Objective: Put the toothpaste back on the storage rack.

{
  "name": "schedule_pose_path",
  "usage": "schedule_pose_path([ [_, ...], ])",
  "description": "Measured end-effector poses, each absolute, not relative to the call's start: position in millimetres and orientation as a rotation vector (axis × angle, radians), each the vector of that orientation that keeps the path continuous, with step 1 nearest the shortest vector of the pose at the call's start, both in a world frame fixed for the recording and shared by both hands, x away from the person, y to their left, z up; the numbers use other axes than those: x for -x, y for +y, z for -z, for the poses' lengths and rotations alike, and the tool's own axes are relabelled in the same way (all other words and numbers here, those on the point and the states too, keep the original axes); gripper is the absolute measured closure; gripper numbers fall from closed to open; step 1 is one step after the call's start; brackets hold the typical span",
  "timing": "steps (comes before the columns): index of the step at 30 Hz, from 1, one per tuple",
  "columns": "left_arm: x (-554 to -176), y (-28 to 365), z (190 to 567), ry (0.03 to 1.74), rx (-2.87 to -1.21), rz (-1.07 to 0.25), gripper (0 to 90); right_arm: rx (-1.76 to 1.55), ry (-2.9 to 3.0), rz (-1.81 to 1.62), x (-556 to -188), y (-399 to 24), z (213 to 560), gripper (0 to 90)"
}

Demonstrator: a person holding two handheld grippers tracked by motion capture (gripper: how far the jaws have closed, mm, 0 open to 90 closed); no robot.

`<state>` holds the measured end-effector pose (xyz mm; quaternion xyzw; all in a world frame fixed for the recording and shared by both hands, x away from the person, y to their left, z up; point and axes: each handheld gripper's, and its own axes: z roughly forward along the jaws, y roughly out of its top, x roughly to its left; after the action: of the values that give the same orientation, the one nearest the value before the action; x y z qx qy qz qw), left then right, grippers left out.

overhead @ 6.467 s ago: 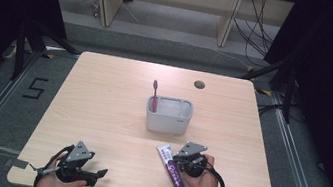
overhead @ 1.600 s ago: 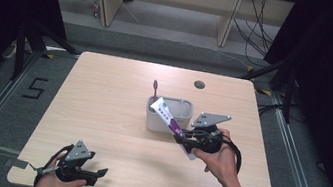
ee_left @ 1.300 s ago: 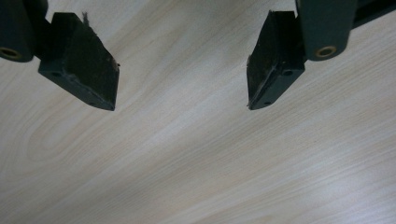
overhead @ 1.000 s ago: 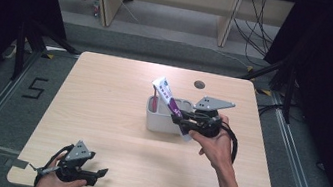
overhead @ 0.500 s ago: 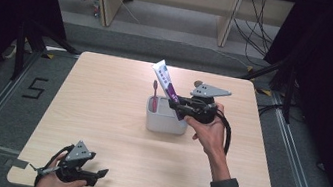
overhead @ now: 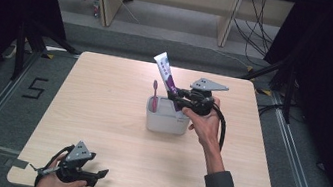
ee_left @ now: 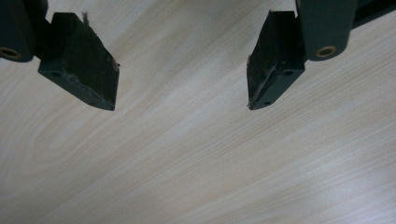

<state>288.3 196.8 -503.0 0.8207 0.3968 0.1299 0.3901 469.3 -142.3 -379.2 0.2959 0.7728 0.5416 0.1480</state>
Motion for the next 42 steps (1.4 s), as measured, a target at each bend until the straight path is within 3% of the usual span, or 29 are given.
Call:
schedule_pose_path([
  [42,-288,197,503,1.007,-2.083,-0.315,25.0,-0.867,2.190,-1.509,-492,-128,412,71.0],
])
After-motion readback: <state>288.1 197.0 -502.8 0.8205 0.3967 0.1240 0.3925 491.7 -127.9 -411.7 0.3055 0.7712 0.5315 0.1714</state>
